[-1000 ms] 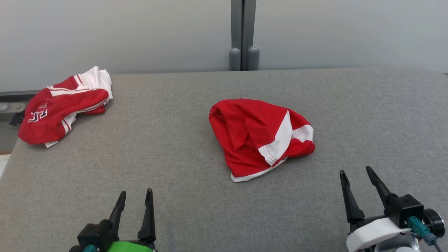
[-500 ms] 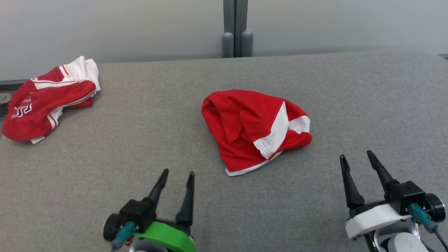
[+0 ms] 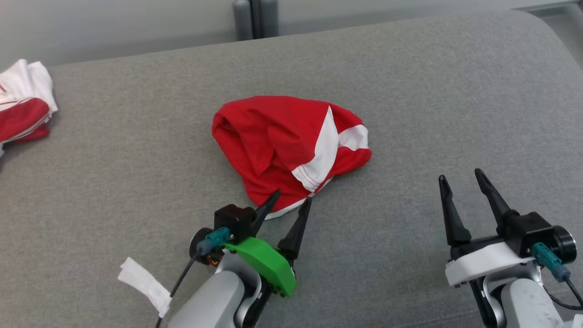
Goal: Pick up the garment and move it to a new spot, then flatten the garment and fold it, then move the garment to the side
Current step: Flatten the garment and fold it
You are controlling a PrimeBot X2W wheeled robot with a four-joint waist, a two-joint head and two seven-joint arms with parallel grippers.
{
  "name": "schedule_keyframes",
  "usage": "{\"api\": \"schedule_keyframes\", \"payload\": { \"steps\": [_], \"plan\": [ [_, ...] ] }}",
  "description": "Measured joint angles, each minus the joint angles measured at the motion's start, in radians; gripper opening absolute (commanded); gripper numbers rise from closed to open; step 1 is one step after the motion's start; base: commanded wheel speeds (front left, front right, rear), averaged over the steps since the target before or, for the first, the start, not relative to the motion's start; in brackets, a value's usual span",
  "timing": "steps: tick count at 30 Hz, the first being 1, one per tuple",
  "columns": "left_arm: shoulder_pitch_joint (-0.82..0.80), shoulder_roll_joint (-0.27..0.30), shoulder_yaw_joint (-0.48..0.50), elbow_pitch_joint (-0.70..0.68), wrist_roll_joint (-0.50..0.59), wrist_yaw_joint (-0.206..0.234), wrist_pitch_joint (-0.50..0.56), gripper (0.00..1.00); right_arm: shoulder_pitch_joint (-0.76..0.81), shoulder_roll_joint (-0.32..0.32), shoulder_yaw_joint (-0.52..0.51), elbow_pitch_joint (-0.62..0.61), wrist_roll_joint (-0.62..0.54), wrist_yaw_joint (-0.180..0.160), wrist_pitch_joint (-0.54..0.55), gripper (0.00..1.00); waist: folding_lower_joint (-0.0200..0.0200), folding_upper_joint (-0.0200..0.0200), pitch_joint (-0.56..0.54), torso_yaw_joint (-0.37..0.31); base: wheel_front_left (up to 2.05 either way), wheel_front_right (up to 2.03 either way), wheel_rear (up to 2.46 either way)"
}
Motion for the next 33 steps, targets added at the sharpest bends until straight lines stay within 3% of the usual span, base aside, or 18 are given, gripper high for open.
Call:
{"api": "schedule_keyframes", "payload": {
  "steps": [10,12,13,14,15,27,33],
  "plan": [
    [-0.133,0.001,-0.055,0.099,-0.074,0.0,-0.007,0.97,-0.024,0.0,-0.005,-0.002,0.022,0.0,0.0,1.0,0.0,0.0,0.095,-0.081,0.0,0.0,0.0],
    [-0.147,0.001,-0.05,0.086,-0.083,0.0,-0.009,0.62,-0.027,0.0,-0.006,-0.002,0.027,0.0,0.0,1.0,0.0,0.0,0.109,-0.092,0.0,0.0,0.0],
    [-0.151,0.001,-0.044,0.073,-0.082,0.0,-0.009,0.31,-0.027,0.0,-0.007,-0.002,0.027,0.0,0.0,1.0,0.0,0.0,0.114,-0.095,0.0,0.0,0.0],
    [-0.154,0.001,-0.031,0.054,-0.076,0.0,-0.009,0.1,-0.028,0.0,-0.008,-0.002,0.028,0.0,0.0,1.0,0.0,0.0,0.119,-0.099,0.0,0.0,0.0],
    [-0.154,0.001,-0.018,0.032,-0.07,0.0,-0.01,0.0,-0.028,0.0,-0.01,-0.003,0.028,0.0,0.0,1.0,0.0,0.0,0.123,-0.1,0.0,0.0,0.0],
    [-0.053,0.002,0.063,-0.204,0.059,0.0,-0.012,0.0,-0.006,0.0,-0.031,0.007,0.016,0.0,0.0,1.0,0.0,0.0,0.072,-0.051,0.0,0.0,0.0],
    [0.047,0.085,0.106,-0.26,0.074,0.001,-0.012,0.0,0.029,0.001,-0.031,0.018,0.008,0.0,0.0,1.0,0.0,0.0,0.012,-0.011,0.0,0.0,0.0]
  ]
}}
